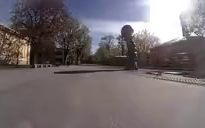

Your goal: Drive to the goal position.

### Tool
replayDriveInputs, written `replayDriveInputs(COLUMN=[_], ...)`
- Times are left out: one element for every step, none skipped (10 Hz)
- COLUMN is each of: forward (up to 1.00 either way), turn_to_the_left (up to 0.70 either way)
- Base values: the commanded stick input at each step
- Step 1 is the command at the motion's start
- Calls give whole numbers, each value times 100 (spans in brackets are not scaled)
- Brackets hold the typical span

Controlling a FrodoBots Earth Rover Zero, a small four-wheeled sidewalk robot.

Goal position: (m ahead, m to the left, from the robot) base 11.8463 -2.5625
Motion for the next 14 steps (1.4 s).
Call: replayDriveInputs(forward=[100,100,100,100,100,100,100,100,100,100,100,100,100,100], turn_to_the_left=[0,0,0,0,0,0,0,0,-17,-34,-5,0,0,0])
